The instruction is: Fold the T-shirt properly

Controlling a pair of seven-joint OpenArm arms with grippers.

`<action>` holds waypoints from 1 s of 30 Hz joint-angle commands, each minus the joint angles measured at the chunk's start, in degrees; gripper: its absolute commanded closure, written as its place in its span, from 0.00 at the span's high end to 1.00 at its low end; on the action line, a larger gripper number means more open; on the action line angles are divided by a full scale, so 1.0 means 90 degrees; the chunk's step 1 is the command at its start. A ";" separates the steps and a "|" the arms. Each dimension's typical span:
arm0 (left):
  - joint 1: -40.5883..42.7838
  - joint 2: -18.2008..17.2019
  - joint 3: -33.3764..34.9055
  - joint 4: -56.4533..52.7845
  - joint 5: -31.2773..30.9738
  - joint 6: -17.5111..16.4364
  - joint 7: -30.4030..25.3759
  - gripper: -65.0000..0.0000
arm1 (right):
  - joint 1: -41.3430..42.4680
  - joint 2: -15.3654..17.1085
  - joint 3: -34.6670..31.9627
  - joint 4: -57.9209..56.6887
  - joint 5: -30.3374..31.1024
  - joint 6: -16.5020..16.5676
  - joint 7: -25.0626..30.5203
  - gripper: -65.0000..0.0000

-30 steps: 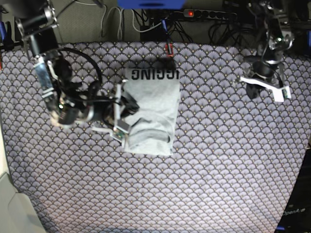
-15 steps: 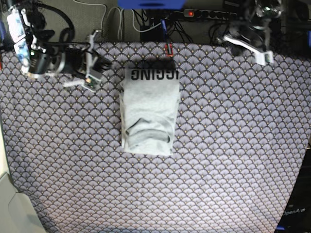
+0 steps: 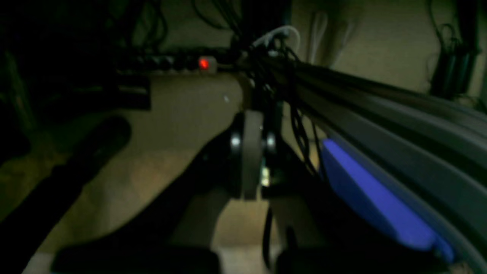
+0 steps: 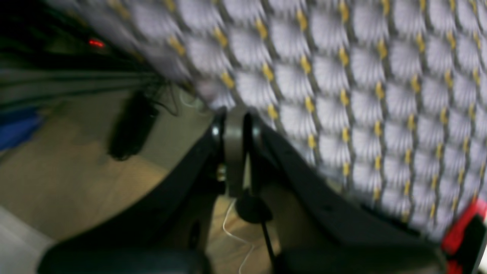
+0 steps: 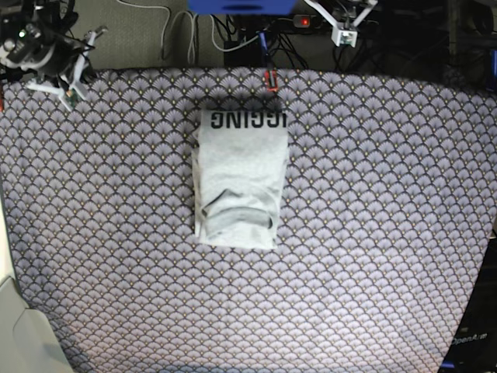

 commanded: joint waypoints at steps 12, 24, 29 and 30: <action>-0.0495 0.0010 0.0173 -0.3564 0.0058 -0.0037 -0.2422 0.00 | 0.0101 -0.0432 0.0850 -0.4000 -0.1422 0.0023 0.3081 0.00; -0.2663 0.0391 0.0163 -0.9073 0.0029 -0.0028 -0.5333 0.00 | 0.2582 0.0046 -0.1181 -1.0330 -0.1441 0.0023 0.6461 0.00; -0.3034 0.0459 0.0163 -0.9249 0.0019 -0.0028 -0.4972 0.00 | 0.2709 -0.0237 -0.1894 -1.0584 -0.1441 -0.0734 0.6861 0.00; -0.3113 0.0459 0.0163 -0.9278 0.0019 -0.0028 -0.4864 0.00 | 0.2709 -0.0286 -0.1992 -1.0594 -0.1441 -0.1056 0.6852 0.00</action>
